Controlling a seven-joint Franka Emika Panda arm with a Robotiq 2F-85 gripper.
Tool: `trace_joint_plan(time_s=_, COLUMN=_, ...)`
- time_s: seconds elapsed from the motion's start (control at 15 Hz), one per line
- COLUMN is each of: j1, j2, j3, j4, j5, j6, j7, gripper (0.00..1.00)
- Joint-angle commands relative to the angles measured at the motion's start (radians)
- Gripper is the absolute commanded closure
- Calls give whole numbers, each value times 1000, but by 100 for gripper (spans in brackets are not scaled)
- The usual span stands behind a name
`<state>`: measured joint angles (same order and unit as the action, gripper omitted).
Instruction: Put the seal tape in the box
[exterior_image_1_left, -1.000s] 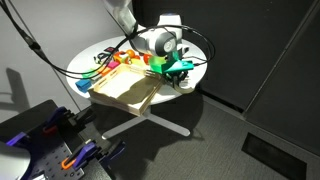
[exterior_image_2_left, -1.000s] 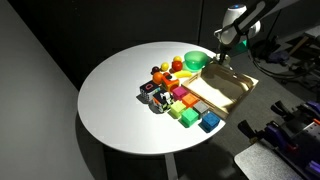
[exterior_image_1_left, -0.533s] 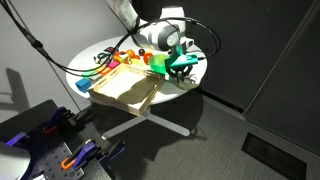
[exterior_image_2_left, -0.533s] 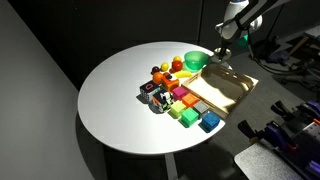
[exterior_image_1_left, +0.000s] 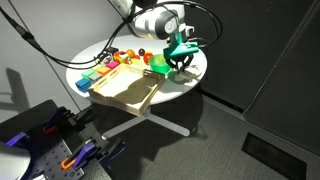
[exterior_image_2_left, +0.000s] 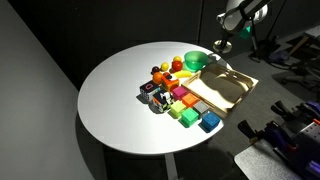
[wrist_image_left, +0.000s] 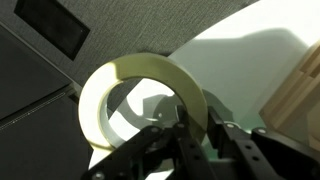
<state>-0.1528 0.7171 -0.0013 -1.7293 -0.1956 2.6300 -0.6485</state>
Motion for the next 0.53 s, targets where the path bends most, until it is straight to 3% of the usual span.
trace_joint_plan(time_s=0.0, j1=-19, j2=-119, j3=32, j4=-149, j5=-13, j6=56, j7=-17, gripper=93)
trace_joint_plan(time_s=0.47, j1=-33, j2=-276, j3=65, j4=-352, j5=6, j6=97, j7=-30, gripper=92)
